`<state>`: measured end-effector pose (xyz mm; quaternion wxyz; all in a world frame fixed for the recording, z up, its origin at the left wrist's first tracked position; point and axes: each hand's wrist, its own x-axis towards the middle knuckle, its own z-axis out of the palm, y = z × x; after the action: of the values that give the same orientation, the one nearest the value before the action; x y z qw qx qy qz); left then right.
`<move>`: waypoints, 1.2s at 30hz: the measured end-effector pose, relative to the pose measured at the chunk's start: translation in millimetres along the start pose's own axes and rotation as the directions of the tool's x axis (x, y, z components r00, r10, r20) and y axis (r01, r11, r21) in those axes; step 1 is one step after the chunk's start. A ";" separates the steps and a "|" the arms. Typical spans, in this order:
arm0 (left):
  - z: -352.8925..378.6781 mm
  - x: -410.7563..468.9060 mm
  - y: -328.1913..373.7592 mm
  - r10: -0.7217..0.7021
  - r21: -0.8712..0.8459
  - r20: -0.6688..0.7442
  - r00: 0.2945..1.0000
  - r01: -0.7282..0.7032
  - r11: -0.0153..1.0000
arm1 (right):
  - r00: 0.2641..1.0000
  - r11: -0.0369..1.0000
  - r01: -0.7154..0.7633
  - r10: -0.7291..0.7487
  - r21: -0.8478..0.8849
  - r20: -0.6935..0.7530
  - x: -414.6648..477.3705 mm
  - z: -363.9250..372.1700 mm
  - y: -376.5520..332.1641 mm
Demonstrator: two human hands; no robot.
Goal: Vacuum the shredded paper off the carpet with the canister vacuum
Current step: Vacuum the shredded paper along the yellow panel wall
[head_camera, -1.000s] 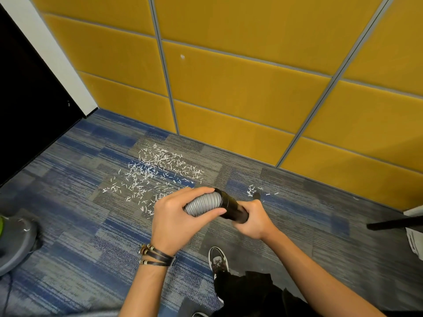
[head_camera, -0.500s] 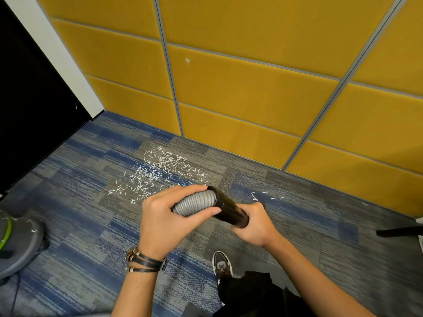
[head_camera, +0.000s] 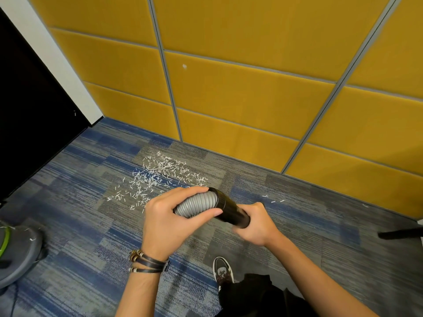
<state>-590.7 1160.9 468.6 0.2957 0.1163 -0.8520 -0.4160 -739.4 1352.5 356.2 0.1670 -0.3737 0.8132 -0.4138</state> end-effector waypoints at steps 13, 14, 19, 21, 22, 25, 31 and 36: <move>41.1 15.5 -6.8 -0.057 -0.082 0.219 0.974 0.077 0.994 | 0.995 0.996 -0.089 0.089 -0.003 0.045 -7.9 -22.3 36.5; 43.9 16.2 -8.3 -0.067 -0.080 0.228 0.971 0.087 0.993 | 0.994 0.995 -0.097 0.097 -0.009 0.040 -10.5 -24.2 38.7; 57.9 17.9 -15.3 -0.050 -0.042 0.210 0.976 0.060 0.997 | 0.992 0.990 -0.123 0.121 -0.075 -0.029 -17.1 -31.8 46.1; 63.0 19.8 -16.4 -0.039 -0.025 0.232 0.972 0.046 0.999 | 0.991 0.988 -0.133 0.131 -0.078 -0.040 -16.8 -34.6 50.1; 65.9 21.0 -17.1 -0.036 -0.017 0.243 0.969 0.041 0.999 | 0.990 0.987 -0.139 0.137 -0.080 -0.035 -15.6 -35.3 52.3; 71.3 24.6 -20.1 -0.024 -0.015 0.265 0.964 0.029 0.999 | 0.987 0.986 -0.160 0.160 -0.055 -0.005 -8.1 -31.8 57.1; 30.8 41.7 -25.4 -0.066 -0.013 0.139 0.988 0.068 0.998 | 0.994 0.995 -0.102 0.101 0.023 0.047 24.9 -8.5 34.4; -34.3 48.0 -26.4 -0.080 0.135 -0.005 0.997 0.080 0.988 | 0.996 0.993 0.016 -0.026 0.114 0.084 66.5 28.3 -16.1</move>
<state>-609.7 1101.1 484.0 0.2698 0.1702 -0.8730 -0.3689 -759.6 1281.3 354.6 0.2183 -0.3895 0.7765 -0.4447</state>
